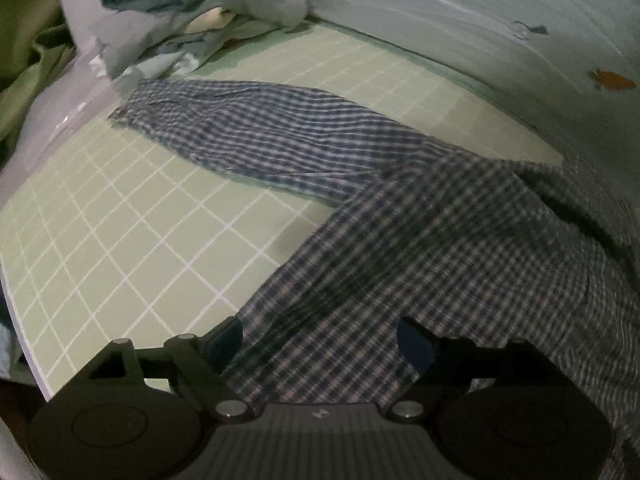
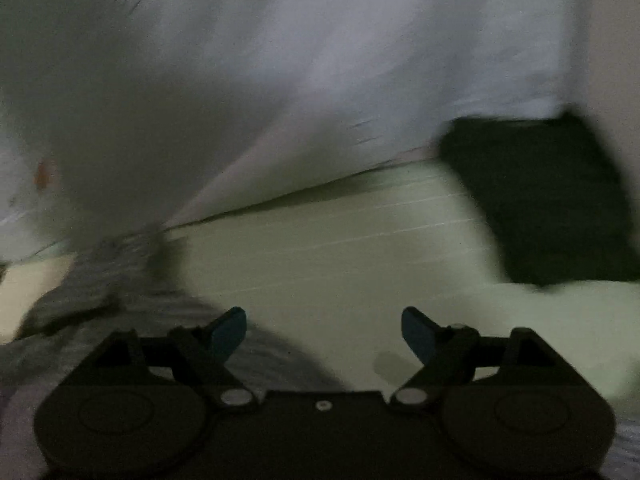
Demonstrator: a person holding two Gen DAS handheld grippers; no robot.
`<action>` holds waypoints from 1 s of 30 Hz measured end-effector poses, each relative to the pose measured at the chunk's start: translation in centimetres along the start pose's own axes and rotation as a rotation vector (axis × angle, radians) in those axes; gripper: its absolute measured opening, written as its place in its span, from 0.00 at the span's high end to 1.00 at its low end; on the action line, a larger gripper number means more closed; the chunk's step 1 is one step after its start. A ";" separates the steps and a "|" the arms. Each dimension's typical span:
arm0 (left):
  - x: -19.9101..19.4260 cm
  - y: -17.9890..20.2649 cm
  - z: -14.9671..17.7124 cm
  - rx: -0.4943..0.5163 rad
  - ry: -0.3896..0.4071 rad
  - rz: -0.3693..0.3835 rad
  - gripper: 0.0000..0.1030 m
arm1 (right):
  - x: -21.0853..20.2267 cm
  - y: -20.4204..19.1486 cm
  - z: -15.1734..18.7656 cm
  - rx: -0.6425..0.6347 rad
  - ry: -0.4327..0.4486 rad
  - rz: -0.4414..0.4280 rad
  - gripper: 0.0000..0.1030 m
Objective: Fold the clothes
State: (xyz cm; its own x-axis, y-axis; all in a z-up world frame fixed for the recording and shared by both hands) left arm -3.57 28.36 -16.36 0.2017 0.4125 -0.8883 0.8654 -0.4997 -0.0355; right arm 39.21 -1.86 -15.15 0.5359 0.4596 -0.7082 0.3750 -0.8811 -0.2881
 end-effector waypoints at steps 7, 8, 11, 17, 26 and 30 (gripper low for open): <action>0.9 0.5 -0.9 -0.017 -0.019 -0.011 0.17 | 8.4 -9.4 -0.4 -0.113 -0.113 -0.236 0.18; 1.1 0.6 -1.1 -0.016 -0.021 -0.008 0.17 | 9.4 -10.6 -0.3 -0.135 -0.129 -0.260 0.18; 1.4 1.1 -1.5 -0.003 -0.027 -0.004 0.17 | 12.4 -12.9 0.4 -0.253 -0.173 -0.235 0.31; 1.2 1.3 -1.8 0.025 -0.023 0.000 0.17 | 14.6 -14.6 -1.4 -0.305 -0.205 -0.256 0.98; 0.6 -0.2 -1.6 0.015 -0.005 -0.015 0.17 | 15.4 -16.9 -5.3 -0.352 -0.101 -0.145 0.94; 0.7 -0.3 -1.5 0.016 -0.002 -0.008 0.17 | 13.2 -16.1 -5.6 -0.329 -0.046 -0.096 0.66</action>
State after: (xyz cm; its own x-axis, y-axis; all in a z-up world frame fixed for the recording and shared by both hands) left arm -3.02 29.89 -16.27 0.1934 0.4150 -0.8891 0.8598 -0.5082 -0.0502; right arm 44.49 18.99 -16.32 0.4547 0.5264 -0.7184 0.6500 -0.7476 -0.1364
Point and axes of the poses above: each gripper's, at about its wrist camera, not at the fingertips, and x roughly the way its jaws point, y to its right, z to its underside, the point moved 8 cm from there along x, roughly the way its jaws point, and after that the axes turned 9 degrees about x, right-handed, at the moved point
